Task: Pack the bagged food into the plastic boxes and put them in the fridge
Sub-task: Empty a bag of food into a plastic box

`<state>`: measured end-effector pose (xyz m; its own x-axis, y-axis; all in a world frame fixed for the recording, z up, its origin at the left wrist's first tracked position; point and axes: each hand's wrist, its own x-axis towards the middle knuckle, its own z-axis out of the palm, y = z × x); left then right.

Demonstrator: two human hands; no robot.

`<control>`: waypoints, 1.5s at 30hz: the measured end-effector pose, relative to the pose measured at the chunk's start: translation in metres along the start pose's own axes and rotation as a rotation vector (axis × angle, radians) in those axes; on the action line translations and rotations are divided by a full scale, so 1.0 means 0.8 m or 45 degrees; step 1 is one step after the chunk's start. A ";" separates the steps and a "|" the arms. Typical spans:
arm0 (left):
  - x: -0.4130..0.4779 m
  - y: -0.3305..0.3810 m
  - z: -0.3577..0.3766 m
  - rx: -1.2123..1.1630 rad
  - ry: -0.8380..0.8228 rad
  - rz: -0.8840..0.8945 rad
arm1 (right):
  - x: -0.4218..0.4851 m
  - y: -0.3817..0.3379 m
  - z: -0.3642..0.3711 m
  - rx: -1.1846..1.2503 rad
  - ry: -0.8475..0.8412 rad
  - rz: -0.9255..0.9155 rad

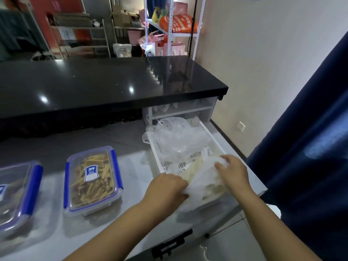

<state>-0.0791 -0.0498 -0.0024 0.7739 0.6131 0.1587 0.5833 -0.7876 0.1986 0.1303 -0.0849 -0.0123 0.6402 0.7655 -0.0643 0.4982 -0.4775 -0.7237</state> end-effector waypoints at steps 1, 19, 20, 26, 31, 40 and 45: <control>0.005 -0.006 -0.002 -0.014 0.120 0.014 | 0.001 -0.006 -0.002 0.074 0.027 -0.035; -0.051 -0.060 -0.122 -0.217 1.003 -0.078 | -0.096 -0.215 0.016 0.445 -0.250 -0.965; -0.066 -0.068 -0.127 -0.230 0.967 -0.128 | -0.107 -0.225 0.027 0.440 -0.306 -0.994; -0.193 -0.141 -0.169 -0.287 0.845 -0.391 | -0.195 -0.308 0.119 0.494 -0.627 -1.129; -0.325 -0.200 -0.211 -0.178 1.023 -0.579 | -0.284 -0.371 0.209 0.733 -0.834 -0.956; -0.523 -0.292 -0.259 0.035 1.117 -0.830 | -0.442 -0.400 0.387 0.570 -0.913 -1.016; -0.589 -0.348 -0.269 -0.086 1.178 -1.013 | -0.489 -0.413 0.464 0.392 -1.052 -0.986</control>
<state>-0.6592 -0.1062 0.0759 -0.2770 0.7563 0.5928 0.7786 -0.1848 0.5997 -0.5022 -0.0666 -0.0031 -0.4025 0.9073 0.1218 0.3529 0.2766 -0.8938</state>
